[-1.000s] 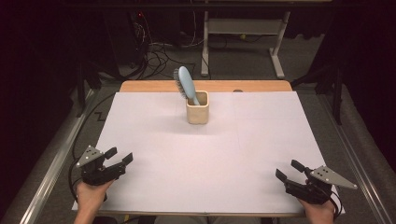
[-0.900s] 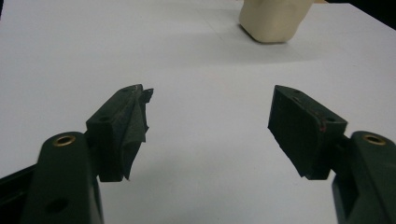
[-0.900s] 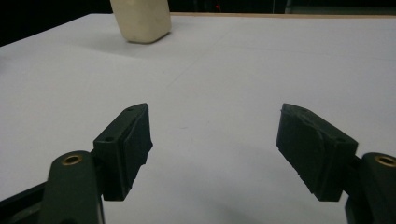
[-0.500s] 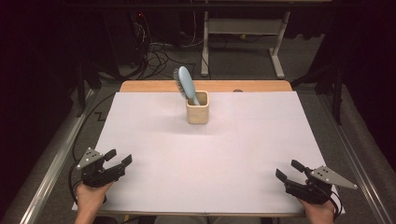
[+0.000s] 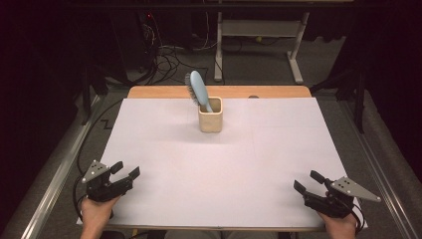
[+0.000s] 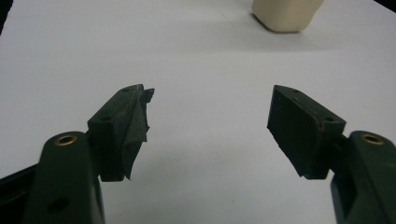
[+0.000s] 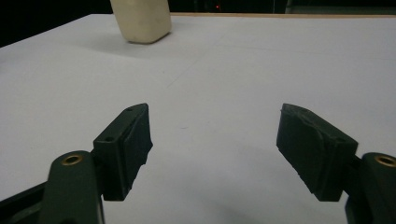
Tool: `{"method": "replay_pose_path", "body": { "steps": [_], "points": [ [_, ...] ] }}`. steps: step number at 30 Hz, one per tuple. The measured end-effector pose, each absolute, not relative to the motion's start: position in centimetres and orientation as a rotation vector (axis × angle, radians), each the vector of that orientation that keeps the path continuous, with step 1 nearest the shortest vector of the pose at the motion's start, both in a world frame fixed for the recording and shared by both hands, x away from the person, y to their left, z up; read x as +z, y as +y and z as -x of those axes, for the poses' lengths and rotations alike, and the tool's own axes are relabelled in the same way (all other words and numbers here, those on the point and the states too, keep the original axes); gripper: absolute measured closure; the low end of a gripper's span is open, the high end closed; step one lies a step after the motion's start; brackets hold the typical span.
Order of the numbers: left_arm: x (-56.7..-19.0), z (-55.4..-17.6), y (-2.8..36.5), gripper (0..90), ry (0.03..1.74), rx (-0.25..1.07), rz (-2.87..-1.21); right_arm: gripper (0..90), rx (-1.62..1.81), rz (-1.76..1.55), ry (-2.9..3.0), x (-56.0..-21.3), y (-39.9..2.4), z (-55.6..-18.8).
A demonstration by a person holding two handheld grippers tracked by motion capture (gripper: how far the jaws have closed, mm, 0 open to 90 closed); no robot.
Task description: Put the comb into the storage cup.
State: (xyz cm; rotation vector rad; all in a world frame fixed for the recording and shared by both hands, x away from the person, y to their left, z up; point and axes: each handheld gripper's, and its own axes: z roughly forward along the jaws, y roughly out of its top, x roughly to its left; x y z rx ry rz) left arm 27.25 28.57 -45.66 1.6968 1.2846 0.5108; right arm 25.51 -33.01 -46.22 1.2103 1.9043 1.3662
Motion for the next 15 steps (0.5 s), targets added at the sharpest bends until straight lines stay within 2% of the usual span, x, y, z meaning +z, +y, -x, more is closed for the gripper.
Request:
{"method": "replay_pose_path", "body": {
  "steps": [15],
  "points": [
    [-46.31, -27.08, 28.36, 28.4, 1.297, 0.52, -1.69, 27.0, 1.369, -1.209, 1.905, -46.22, -32.99, -25.51]
  ]
}}
